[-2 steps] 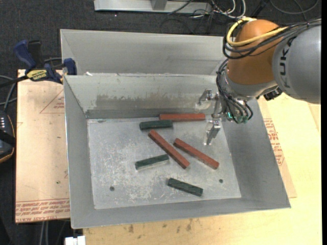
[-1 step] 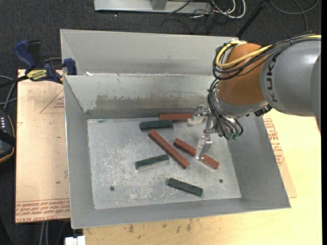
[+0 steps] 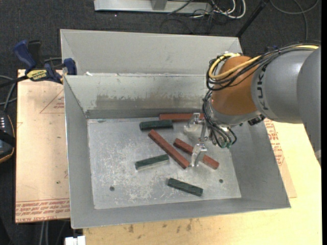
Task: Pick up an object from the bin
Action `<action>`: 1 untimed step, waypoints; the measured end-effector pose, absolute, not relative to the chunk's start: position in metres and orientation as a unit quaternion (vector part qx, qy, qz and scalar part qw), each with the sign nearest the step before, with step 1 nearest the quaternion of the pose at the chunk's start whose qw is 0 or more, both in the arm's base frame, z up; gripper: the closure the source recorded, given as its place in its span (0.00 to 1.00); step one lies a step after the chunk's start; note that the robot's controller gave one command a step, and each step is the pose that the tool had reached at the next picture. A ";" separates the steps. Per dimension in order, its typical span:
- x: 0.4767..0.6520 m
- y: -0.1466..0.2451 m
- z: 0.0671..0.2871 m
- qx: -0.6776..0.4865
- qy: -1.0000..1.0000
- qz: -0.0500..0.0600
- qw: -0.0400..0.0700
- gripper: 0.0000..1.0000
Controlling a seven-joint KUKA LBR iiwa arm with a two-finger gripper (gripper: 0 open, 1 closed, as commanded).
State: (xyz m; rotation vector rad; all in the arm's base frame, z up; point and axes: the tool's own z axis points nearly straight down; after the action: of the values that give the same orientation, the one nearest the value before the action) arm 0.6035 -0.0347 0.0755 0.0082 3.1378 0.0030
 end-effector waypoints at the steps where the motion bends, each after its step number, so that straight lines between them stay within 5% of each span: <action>1: 0.597 -0.036 0.079 0.031 0.999 0.001 0.010 1.00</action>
Offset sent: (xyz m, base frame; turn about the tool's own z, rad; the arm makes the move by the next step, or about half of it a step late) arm 0.0000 0.0000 0.0000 0.0000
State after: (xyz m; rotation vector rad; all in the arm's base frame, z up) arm 0.5975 -0.0363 0.0790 0.0953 3.1208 0.0032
